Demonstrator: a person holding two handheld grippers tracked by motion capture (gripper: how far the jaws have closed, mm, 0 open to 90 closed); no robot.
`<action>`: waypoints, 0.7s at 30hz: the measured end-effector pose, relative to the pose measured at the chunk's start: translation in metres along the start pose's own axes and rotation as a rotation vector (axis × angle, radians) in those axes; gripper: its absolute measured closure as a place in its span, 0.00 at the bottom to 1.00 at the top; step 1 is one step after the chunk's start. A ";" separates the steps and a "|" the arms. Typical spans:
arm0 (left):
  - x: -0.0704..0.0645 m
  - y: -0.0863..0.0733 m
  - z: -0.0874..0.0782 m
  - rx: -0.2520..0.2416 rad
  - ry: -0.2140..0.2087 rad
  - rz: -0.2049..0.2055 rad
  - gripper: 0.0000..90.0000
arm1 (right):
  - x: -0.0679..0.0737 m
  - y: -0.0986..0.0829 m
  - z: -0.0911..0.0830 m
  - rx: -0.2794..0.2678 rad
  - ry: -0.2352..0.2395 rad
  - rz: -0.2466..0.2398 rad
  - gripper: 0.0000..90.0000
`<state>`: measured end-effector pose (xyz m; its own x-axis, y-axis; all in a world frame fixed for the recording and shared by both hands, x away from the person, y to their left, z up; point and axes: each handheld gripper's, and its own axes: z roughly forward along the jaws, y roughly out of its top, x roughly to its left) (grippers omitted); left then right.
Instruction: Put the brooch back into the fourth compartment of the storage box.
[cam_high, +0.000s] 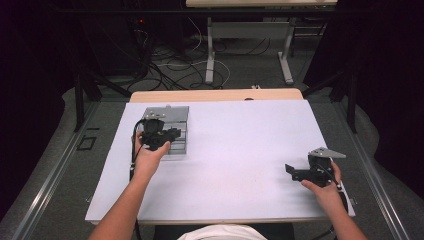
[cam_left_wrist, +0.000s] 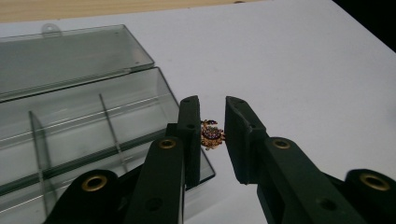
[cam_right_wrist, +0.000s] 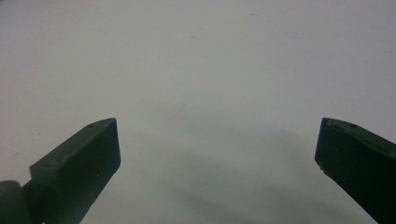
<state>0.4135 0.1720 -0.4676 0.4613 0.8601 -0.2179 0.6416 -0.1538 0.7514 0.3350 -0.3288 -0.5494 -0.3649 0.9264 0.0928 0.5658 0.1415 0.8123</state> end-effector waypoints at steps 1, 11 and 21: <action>0.003 -0.001 -0.001 0.002 0.008 -0.002 0.85 | 0.000 0.000 0.000 0.005 0.004 0.000 0.00; 0.029 -0.007 -0.012 -0.018 0.060 -0.066 0.85 | -0.001 0.000 -0.001 0.001 0.008 -0.002 0.00; 0.046 -0.010 -0.020 -0.029 0.088 -0.113 0.85 | -0.001 0.000 -0.001 0.004 0.007 0.003 0.00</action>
<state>0.4160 0.2233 -0.4729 0.3309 0.9106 -0.2476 0.6678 -0.0406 0.7432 0.3347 -0.3297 -0.5487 -0.3684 0.9244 0.0991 0.5701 0.1404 0.8095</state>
